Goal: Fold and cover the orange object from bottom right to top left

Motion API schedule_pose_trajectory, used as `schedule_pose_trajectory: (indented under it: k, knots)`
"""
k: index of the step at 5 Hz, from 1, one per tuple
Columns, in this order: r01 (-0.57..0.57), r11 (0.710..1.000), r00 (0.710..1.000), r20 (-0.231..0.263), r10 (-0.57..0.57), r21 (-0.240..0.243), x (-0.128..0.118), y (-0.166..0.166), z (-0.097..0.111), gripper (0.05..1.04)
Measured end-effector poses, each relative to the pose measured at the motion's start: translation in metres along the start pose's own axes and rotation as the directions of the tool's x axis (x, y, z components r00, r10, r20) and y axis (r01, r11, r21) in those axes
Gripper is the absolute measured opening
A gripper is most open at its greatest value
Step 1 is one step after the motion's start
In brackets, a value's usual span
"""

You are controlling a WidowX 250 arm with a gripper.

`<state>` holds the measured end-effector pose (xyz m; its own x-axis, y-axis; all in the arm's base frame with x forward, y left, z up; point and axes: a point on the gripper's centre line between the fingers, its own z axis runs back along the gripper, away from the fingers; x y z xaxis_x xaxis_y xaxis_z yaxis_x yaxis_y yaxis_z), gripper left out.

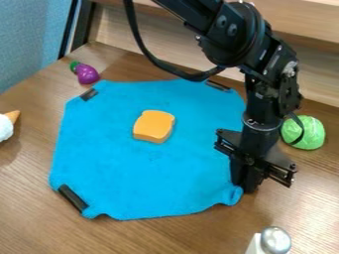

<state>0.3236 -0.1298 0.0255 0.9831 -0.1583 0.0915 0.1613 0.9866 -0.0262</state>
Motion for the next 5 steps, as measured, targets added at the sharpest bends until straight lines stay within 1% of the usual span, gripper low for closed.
schedule_pose_trajectory:
  k: [1,2,3,4,5]
  knots:
    - [0.000,1.000,1.000,-0.005,-0.001,-0.023,0.000,-0.001,0.003,0.076]
    - [0.007,0.997,0.999,0.042,-0.004,-0.073,0.001,0.002,0.033,0.062]
    - [-0.035,0.992,0.994,0.096,0.047,-0.123,0.000,0.031,0.064,0.060]
    - [-0.064,0.978,0.990,0.110,0.087,-0.196,-0.008,0.071,0.073,0.059]
    - [-0.112,0.970,0.984,0.111,0.138,-0.215,-0.018,0.103,0.081,0.059]
